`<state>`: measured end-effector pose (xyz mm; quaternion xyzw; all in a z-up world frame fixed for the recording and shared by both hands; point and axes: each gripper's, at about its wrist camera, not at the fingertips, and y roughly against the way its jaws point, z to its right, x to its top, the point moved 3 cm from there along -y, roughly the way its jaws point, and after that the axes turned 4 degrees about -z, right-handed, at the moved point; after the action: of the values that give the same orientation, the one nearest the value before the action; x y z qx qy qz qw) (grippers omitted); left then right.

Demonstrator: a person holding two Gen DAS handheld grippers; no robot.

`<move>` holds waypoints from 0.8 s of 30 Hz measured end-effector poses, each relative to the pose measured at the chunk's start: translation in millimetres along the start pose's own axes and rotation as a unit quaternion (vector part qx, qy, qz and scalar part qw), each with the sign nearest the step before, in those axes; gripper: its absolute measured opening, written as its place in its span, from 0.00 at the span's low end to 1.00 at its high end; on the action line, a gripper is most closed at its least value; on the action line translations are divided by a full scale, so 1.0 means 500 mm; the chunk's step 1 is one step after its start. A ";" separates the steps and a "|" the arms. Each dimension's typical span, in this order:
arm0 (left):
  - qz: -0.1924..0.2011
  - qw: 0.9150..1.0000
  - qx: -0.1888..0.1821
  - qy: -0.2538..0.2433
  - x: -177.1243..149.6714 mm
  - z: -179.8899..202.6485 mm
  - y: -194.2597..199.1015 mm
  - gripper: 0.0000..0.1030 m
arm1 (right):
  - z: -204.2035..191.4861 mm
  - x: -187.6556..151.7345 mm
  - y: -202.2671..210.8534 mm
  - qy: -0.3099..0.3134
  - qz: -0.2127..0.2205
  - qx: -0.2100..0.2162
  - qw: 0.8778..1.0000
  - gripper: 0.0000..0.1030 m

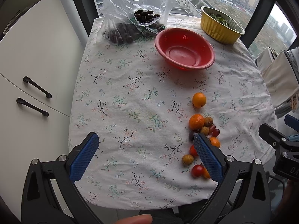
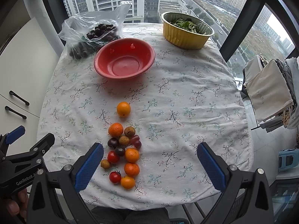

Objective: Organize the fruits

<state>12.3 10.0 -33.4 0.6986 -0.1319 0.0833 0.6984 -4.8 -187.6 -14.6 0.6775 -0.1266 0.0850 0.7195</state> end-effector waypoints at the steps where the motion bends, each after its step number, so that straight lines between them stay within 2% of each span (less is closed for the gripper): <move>1: 0.000 1.000 0.000 0.000 0.000 0.000 0.000 1.00 | -0.001 0.000 0.000 0.000 0.000 0.000 1.000 0.99; 24: -0.003 1.000 0.000 0.000 0.000 -0.005 -0.003 1.00 | 0.000 -0.002 -0.001 0.000 -0.001 0.001 1.000 0.99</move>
<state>13.0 12.7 -34.9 0.6988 -0.1298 0.0815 0.6987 -5.7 -187.7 -15.4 0.6783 -0.1259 0.0848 0.7189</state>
